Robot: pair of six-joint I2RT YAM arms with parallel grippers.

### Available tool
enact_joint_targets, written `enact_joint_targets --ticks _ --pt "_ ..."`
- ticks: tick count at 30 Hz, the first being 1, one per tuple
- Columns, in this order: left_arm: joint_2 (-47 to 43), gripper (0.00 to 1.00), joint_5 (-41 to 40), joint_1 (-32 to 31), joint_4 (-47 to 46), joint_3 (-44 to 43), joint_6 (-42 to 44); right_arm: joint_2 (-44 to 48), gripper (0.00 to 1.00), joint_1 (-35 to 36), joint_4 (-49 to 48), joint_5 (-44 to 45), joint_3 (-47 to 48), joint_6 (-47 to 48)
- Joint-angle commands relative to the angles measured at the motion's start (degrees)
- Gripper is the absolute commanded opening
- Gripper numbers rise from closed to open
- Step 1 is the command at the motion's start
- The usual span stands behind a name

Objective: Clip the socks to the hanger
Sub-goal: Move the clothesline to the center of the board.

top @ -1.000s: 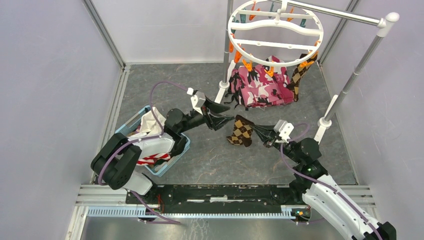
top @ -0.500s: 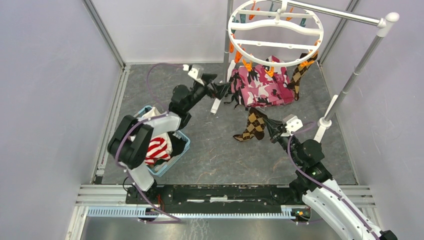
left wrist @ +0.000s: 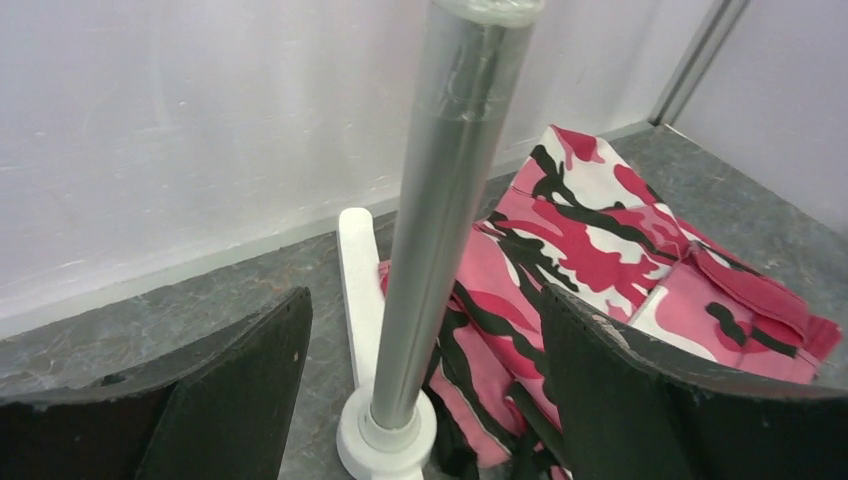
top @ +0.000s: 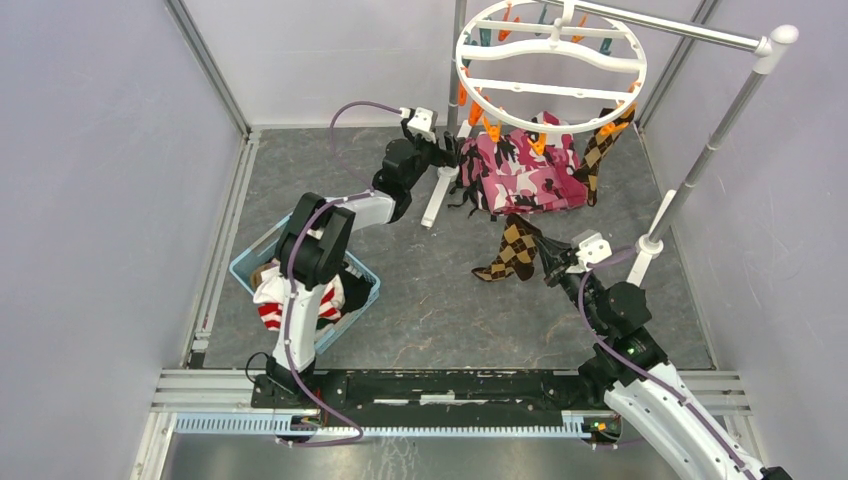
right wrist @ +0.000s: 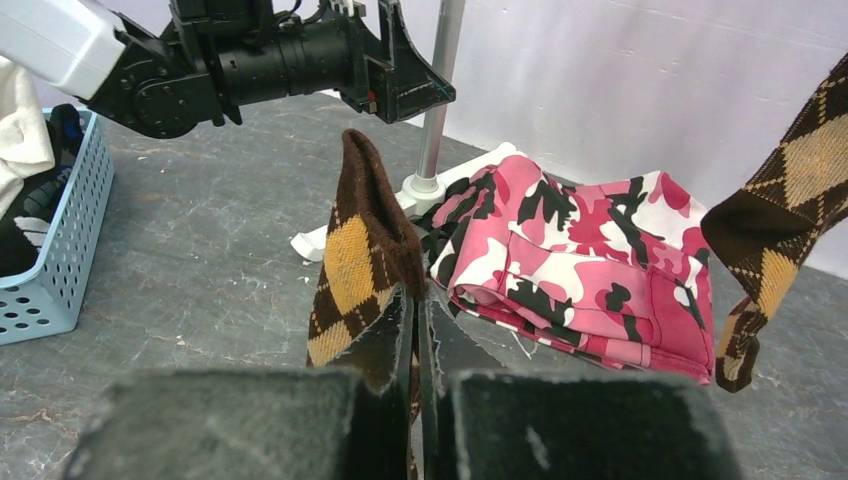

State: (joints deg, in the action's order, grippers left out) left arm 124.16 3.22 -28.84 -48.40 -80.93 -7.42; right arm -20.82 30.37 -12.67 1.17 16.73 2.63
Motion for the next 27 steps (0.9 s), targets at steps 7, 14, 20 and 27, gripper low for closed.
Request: enact_joint_targets --ticks 7,14,20,27 --pt "9.66 0.75 -2.82 0.29 -0.58 -15.39 3.75 0.87 0.0 0.16 -0.43 1.12 0.58 -0.66" --pt "9.47 0.24 -2.95 0.28 -2.05 -15.84 3.56 1.39 0.0 0.22 0.18 1.71 0.22 -0.66" --pt "2.49 0.1 -6.51 0.99 -7.22 -6.52 5.65 1.49 0.0 0.18 0.72 1.9 -0.03 -0.52" --pt "-6.81 0.08 -5.62 4.77 -12.05 6.75 6.6 1.74 0.0 0.18 0.88 2.08 -0.04 -0.44"
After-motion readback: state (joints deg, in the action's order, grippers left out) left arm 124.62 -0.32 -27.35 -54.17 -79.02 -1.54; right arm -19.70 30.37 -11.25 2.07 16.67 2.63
